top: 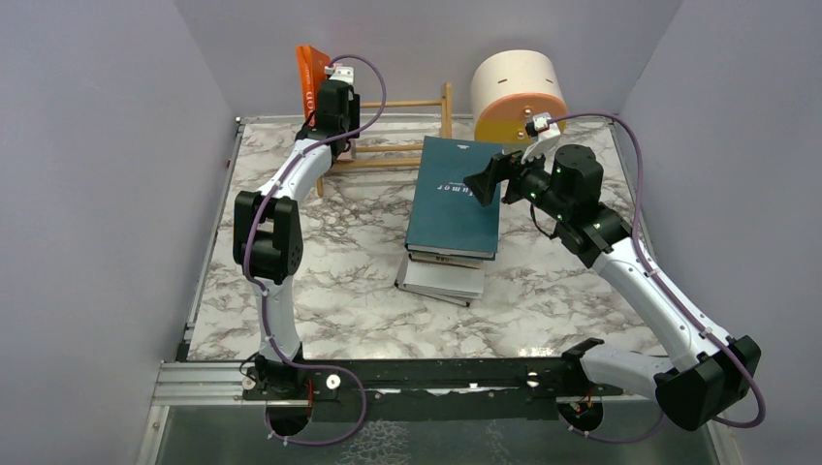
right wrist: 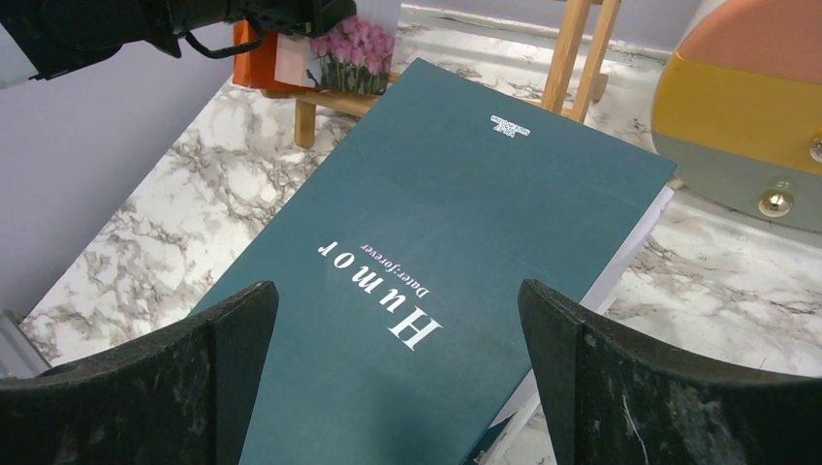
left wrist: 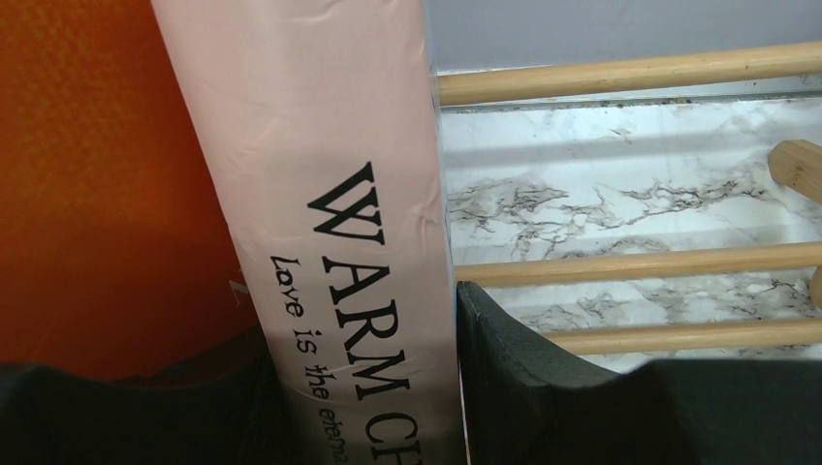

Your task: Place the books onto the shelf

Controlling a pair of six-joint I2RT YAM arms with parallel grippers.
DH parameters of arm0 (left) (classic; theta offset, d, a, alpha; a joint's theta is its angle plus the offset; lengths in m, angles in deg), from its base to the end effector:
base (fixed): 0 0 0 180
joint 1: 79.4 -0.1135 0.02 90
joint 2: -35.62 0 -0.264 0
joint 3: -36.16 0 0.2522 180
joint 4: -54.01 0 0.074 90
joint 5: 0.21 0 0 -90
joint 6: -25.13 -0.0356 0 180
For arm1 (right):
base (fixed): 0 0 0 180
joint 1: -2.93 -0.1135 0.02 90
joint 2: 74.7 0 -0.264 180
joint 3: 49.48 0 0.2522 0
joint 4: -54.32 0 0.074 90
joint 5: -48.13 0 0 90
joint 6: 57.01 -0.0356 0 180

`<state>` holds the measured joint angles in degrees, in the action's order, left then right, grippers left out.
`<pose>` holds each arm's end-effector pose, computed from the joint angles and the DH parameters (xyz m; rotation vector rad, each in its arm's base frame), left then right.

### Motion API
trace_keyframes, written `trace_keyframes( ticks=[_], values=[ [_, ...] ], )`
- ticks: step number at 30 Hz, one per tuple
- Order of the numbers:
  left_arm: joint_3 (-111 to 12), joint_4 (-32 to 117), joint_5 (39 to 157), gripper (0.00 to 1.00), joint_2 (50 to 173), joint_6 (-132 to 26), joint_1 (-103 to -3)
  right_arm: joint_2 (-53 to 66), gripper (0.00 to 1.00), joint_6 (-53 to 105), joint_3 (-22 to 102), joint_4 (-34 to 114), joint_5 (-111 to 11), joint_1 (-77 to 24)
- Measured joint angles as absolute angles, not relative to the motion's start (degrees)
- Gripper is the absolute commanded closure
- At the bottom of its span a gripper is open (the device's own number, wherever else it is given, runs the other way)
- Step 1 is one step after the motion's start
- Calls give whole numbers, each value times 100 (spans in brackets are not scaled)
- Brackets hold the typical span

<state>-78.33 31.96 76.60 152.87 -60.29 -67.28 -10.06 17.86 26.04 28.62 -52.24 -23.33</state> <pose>0.4822 -0.0952 0.2905 -0.0159 1.9918 0.0428 0.2303 0.1208 0.3718 -0.3119 1.8520 0.6687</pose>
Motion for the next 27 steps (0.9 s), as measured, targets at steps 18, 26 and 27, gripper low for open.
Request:
trace_keyframes(
  ticks=[18, 26, 27],
  values=[
    [-7833, 3095, 7627, 60, 15241, -5935, -6728, -942, 7, 1786, 2604, 2864, -5377, -2331],
    [-7863, 3021, 7629, 39, 15088, -5904, -6726, -923, 7, 1786, 2604, 2864, -5460, -2333],
    [-7885, 3021, 7631, 39, 15080, -5904, -6726, -923, 7, 1786, 2604, 2862, -5462, -2331]
  ],
)
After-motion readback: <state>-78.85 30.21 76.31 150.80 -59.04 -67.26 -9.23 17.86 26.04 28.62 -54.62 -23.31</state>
